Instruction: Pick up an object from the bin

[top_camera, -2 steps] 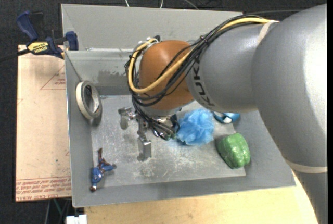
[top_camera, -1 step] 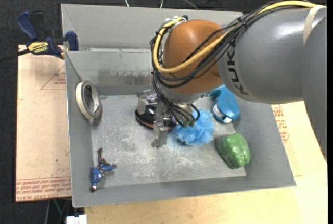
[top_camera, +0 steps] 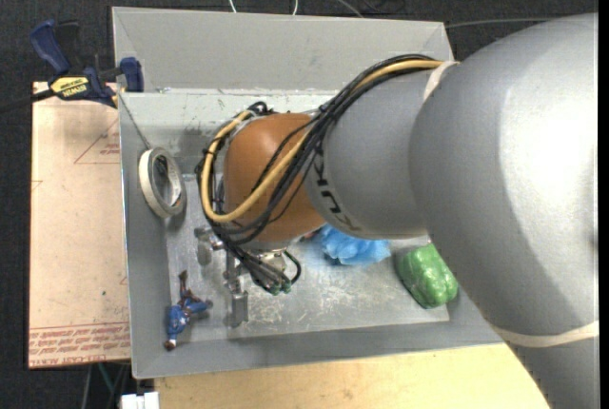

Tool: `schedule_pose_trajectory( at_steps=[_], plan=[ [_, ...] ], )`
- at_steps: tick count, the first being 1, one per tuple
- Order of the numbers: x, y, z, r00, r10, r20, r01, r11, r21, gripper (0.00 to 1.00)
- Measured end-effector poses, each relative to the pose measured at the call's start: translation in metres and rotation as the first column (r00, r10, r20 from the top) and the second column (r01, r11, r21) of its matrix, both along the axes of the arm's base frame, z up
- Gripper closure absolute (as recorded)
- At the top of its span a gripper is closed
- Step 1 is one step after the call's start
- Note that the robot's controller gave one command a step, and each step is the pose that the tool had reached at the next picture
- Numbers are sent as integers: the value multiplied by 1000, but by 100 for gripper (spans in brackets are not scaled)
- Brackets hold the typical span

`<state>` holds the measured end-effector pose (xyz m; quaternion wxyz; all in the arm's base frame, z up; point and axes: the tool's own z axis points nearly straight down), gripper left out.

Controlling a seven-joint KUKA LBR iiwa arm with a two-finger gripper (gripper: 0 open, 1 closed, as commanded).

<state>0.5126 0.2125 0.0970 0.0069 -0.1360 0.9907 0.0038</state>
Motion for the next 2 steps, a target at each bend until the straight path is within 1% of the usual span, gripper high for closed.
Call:
schedule_pose_trajectory(
  at_steps=[1, 2],
  plan=[
    [17, -19, 68, 1000, -23, 10, 23, 1000, 0, 0],
    [-14, 1, 0, 979, 205, 0, -205, 979, 0, 0]
  ],
)
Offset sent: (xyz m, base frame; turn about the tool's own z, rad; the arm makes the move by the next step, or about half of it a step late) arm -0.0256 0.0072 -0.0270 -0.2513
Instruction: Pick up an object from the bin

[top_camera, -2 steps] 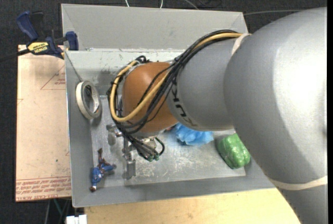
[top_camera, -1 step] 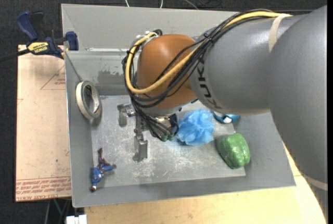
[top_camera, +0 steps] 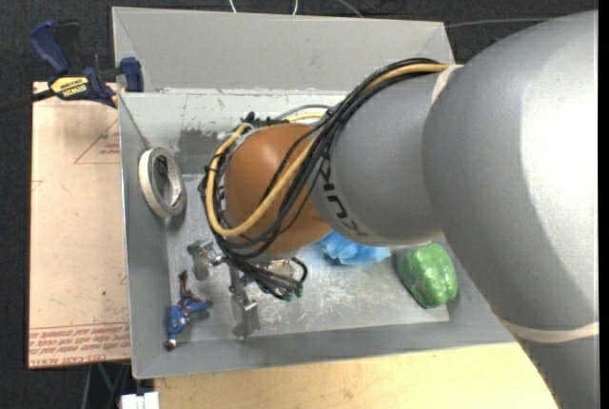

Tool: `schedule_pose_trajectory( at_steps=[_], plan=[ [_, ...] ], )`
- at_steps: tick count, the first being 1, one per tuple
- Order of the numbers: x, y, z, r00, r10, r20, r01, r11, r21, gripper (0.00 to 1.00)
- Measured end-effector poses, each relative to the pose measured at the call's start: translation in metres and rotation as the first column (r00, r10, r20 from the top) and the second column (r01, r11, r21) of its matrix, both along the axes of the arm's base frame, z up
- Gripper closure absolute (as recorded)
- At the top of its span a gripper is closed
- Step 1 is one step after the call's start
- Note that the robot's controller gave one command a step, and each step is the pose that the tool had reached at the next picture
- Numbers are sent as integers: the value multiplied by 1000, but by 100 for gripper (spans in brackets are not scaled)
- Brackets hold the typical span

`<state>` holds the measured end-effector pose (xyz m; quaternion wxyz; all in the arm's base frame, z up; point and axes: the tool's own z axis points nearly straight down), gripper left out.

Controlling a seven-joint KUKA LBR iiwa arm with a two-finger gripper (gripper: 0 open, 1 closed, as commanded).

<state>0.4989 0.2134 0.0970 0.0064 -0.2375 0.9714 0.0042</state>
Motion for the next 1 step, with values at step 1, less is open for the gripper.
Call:
schedule_pose_trajectory(
  at_steps=[1],
  plan=[
    [16, -17, 51, 987, -161, 11, 161, 987, 5, 0]
  ],
)
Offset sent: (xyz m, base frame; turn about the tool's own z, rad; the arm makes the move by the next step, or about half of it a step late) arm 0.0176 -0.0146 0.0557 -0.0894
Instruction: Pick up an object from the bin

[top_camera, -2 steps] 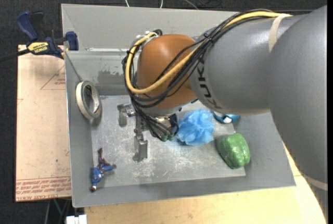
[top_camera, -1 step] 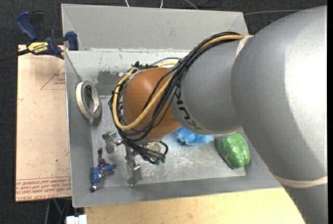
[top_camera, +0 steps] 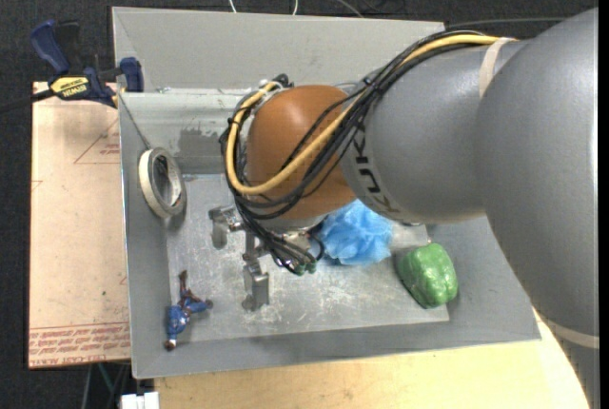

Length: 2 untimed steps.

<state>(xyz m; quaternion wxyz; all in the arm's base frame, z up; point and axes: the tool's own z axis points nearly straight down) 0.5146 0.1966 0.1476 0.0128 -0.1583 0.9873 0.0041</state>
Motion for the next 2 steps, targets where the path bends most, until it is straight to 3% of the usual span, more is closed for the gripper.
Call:
schedule_pose_trajectory(
  at_steps=[1, 2],
  plan=[
    [12, -8, 92, 999, -49, 6, 49, 999, 1, 0],
    [-19, 35, -41, 1000, 29, -4, -29, 1000, -2, 100]
  ],
)
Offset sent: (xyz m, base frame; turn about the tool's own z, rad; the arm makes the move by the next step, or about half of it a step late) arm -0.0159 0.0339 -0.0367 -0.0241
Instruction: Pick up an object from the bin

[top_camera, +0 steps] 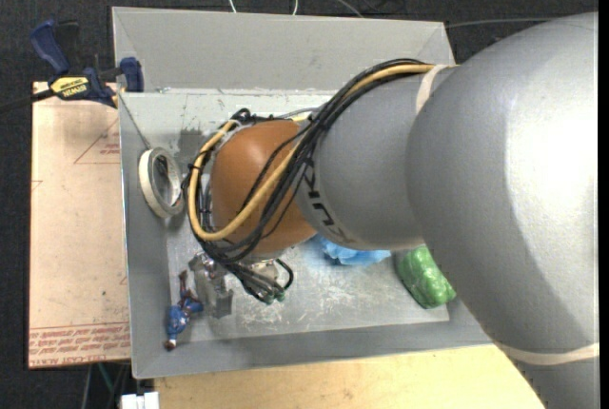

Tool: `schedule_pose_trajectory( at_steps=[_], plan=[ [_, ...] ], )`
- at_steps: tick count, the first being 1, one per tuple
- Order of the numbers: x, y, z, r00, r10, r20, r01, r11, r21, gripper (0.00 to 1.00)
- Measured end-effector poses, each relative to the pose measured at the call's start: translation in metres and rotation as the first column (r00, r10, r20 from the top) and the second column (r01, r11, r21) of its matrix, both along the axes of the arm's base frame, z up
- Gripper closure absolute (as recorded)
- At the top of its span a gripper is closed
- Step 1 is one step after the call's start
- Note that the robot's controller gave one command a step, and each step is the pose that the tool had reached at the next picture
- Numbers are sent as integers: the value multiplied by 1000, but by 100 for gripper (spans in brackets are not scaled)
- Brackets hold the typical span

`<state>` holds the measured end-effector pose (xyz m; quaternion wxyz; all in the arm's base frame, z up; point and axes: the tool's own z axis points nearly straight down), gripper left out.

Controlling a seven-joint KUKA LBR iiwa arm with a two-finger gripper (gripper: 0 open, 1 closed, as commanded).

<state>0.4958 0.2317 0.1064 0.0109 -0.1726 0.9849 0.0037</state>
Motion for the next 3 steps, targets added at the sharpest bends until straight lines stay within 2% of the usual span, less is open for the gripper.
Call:
schedule_pose_trajectory(
  at_steps=[1, 2, 3],
  plan=[
    [2, 0, 4, 1000, -3, 6, 3, 1000, 2, 100],
    [13, 4, 51, 959, 284, 10, -284, 959, -5, 100],
    [-10, 17, -33, 949, 314, 23, -314, 950, -7, 100]
  ],
)
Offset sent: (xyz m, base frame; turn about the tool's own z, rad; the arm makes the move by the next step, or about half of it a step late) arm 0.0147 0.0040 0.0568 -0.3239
